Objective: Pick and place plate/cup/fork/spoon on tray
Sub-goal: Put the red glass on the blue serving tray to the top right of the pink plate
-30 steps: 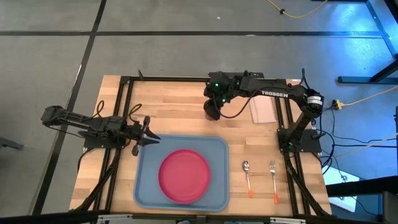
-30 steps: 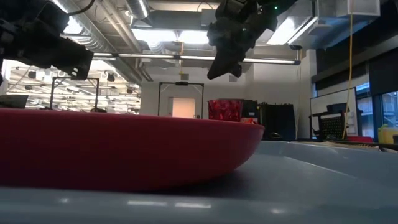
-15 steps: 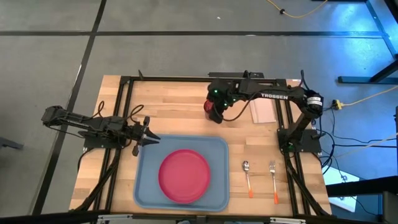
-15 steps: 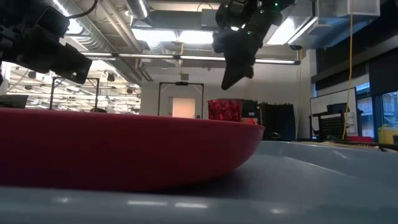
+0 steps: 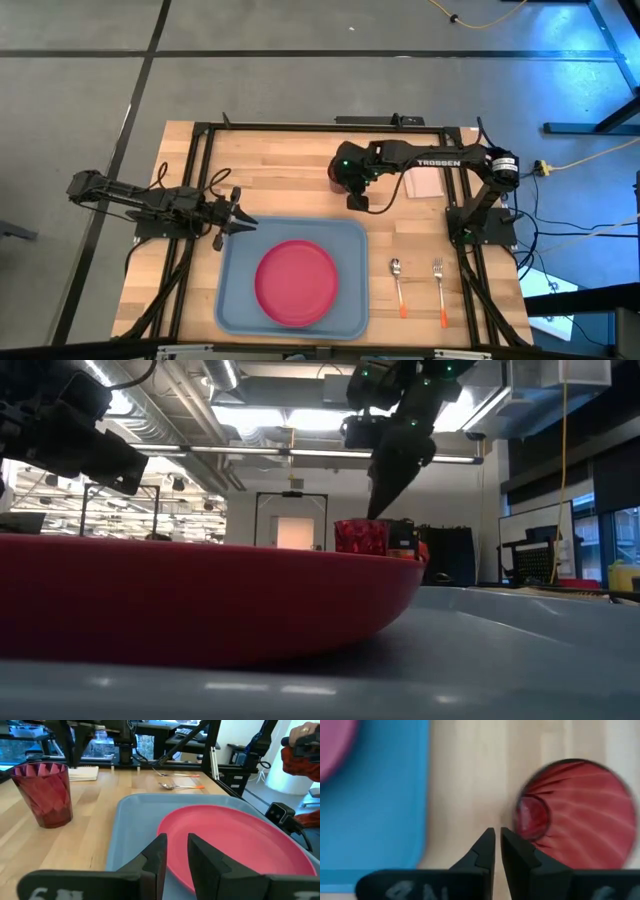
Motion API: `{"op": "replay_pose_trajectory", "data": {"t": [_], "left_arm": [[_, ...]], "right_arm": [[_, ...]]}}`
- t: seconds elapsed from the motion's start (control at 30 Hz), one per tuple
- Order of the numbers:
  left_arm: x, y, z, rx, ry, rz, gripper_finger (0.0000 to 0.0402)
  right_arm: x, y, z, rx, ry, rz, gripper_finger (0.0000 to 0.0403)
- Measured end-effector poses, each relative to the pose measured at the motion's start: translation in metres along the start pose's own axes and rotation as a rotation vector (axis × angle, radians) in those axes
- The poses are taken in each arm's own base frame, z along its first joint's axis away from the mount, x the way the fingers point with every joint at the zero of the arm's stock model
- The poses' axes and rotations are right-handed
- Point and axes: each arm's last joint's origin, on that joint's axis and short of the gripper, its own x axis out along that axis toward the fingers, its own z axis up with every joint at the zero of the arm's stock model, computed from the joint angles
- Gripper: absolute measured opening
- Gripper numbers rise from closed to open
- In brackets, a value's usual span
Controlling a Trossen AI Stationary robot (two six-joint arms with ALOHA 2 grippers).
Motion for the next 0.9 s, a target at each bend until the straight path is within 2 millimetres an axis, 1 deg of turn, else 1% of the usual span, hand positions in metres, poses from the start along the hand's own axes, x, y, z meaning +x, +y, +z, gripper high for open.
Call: {"op": "replay_pose_trajectory", "data": {"t": [0.07,0.23,0.4,0.5,0.6,0.8,0.9], "left_arm": [[0.0000,0.0000,0.0000,0.000,0.000,0.000,0.0069],[0.0000,0.0001,-0.0009,0.000,0.009,0.001,0.0069],[0.0000,0.0006,-0.0024,-0.001,0.025,0.016,0.0069],[0.0000,0.0010,-0.0023,-0.001,0.023,0.030,0.0069],[0.0000,0.0010,-0.0023,-0.001,0.023,0.029,0.0069],[0.0000,0.0010,-0.0023,-0.005,0.023,0.030,0.0069],[0.0000,0.0010,-0.0023,-0.005,0.023,0.030,0.0069]], "right_arm": [[0.0000,-0.0014,0.0016,-0.003,-0.013,-0.034,0.0035],[-0.0033,-0.0009,0.0088,-0.050,-0.061,-0.044,0.0035],[-0.0038,0.0007,0.0089,-0.088,-0.056,-0.043,0.0035],[-0.0039,-0.0011,0.0086,-0.093,-0.042,-0.098,0.0039],[-0.0040,-0.0016,0.0087,-0.086,-0.041,-0.106,0.0056],[-0.0040,-0.0014,0.0089,-0.027,-0.047,-0.104,0.0110],[-0.0038,-0.0003,0.0087,-0.009,-0.051,-0.068,0.0124]]}}
